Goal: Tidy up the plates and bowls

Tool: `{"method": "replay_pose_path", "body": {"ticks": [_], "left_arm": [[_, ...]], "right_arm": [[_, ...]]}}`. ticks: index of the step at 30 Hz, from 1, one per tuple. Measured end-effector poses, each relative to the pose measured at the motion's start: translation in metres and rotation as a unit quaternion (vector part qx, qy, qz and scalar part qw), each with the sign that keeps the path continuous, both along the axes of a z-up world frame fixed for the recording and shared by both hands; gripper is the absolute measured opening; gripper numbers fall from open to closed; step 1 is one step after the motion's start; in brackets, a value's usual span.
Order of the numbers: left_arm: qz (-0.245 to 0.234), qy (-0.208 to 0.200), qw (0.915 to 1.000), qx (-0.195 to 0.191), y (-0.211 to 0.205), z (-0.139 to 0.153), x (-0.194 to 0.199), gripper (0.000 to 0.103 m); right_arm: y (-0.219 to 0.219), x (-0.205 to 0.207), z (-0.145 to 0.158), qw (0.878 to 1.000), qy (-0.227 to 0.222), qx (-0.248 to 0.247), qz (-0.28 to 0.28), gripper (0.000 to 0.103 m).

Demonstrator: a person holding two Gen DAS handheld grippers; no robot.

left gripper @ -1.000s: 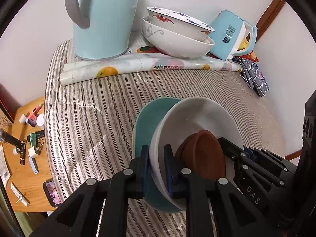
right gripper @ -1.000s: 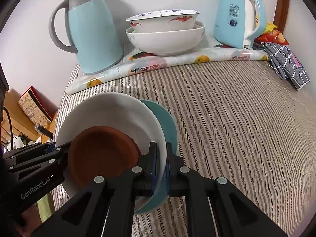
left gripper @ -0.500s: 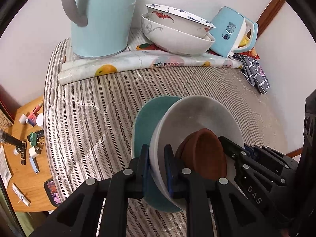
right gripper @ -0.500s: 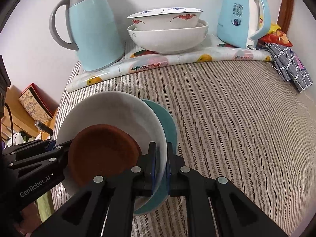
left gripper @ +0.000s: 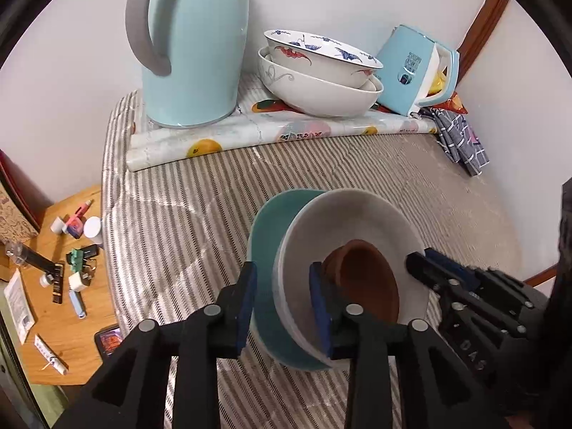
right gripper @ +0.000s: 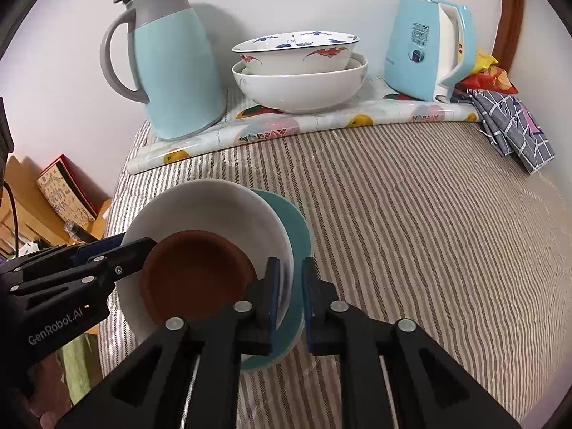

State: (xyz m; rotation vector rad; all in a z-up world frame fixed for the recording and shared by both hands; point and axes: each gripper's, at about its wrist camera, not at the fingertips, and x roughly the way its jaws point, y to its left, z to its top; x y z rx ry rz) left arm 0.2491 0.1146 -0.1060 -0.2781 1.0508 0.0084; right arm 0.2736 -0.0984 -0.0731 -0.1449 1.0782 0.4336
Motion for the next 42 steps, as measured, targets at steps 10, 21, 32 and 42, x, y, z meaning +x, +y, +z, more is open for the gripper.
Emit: {"method": "replay_pose_path", "body": {"ticks": [10, 21, 32, 42], "left_arm": [[-0.001, -0.034, 0.9994, 0.011, -0.011, 0.027, -0.028, 0.03], [-0.007, -0.091, 0.9957, 0.019, -0.035, 0.067, -0.076, 0.05], [-0.015, -0.143, 0.9893, 0.025, -0.061, 0.096, -0.147, 0.073], [-0.035, -0.168, 0.9849, 0.021, -0.085, 0.1, -0.199, 0.083]], "right_arm": [[-0.026, -0.025, 0.037, 0.999, -0.029, 0.004, -0.029, 0.025], [-0.059, -0.07, 0.075, 0.996, -0.066, 0.008, -0.063, 0.038], [-0.098, -0.14, 0.108, 0.989, -0.105, 0.016, -0.104, 0.065], [-0.127, -0.194, 0.114, 0.982, -0.133, -0.002, -0.136, 0.094]]}}
